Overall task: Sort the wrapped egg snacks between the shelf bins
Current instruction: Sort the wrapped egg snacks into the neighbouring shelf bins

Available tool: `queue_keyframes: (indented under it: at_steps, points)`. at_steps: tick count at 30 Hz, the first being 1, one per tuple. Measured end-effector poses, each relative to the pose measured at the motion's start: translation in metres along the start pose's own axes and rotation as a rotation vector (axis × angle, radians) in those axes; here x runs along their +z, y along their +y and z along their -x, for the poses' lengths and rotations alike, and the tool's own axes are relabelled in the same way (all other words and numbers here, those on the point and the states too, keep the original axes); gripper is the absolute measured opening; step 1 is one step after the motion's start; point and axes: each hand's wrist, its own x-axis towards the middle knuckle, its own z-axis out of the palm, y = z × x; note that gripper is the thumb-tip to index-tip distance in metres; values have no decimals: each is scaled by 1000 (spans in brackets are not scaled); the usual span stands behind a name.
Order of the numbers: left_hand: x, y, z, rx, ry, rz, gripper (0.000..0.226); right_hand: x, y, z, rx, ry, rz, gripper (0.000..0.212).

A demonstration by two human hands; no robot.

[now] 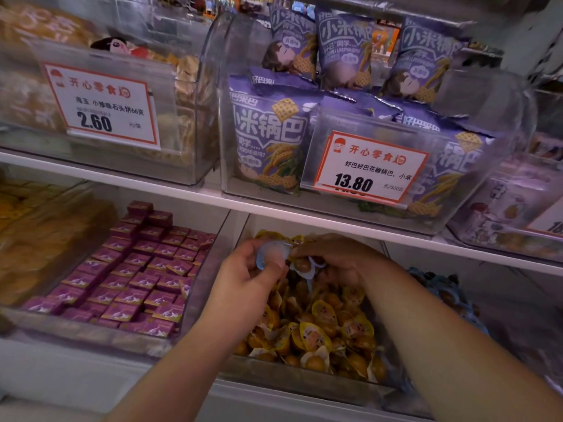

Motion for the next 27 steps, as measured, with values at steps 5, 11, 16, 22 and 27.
queue_keyframes:
  at_steps: [5,11,16,22,27]
  points:
    - [1,-4,2,30,28,-154,14,3,-1,29,-2,-22,-53,23]
    - [3,-11,5,102,28,-539,16,18,27,60,-154,211,172,25]
    - [2,-16,6,187,13,-762,21,5,33,84,-387,487,428,45]
    - [19,-22,5,283,-61,-772,20,23,50,108,-390,245,-175,14]
    - [47,-21,9,356,-136,-661,21,12,44,110,-112,-36,-691,52]
